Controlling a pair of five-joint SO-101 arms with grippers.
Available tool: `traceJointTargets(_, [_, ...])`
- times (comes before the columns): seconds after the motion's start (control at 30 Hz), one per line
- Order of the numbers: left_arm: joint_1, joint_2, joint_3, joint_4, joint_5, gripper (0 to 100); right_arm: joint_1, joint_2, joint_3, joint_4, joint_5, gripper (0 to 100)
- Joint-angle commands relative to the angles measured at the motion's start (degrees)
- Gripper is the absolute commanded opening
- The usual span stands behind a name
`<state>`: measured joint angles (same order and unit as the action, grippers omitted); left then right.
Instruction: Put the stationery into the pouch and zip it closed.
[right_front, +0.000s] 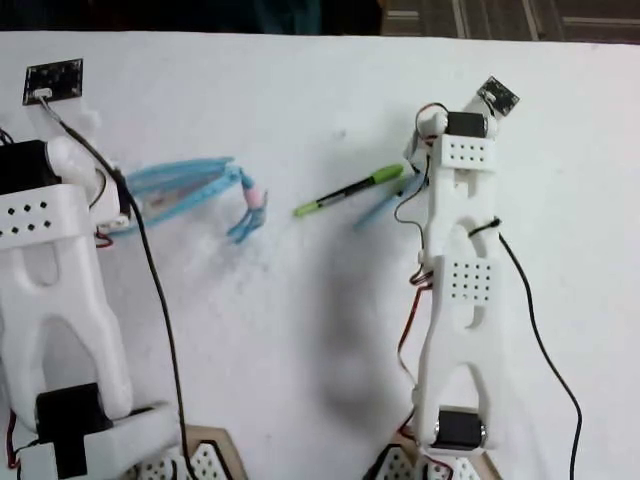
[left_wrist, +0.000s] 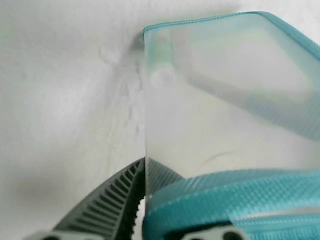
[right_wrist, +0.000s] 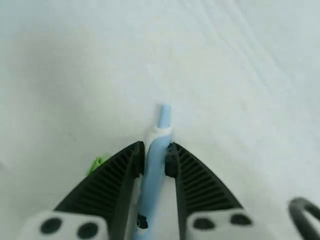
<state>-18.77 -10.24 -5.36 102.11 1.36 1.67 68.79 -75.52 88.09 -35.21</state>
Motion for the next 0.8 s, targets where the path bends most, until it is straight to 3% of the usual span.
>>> traceJointTargets(0.0, [0.1,1.1,-0.4,-0.6,0.6,2,0.0,-4.0,-4.1,5.0,0.8,1.6])
traceJointTargets(0.17, [0.1,1.0,-0.4,-0.6,0.6,2,-0.2,-9.0,-9.4,12.5,3.4,1.6])
traceJointTargets(0.4, [0.1,1.0,-0.4,-0.6,0.6,2,0.0,-26.6,-9.3,13.4,4.0,1.6])
traceJointTargets(0.77, [0.1,1.0,-0.4,-0.6,0.6,2,-5.1,-71.6,26.8,13.2,4.0,1.6])
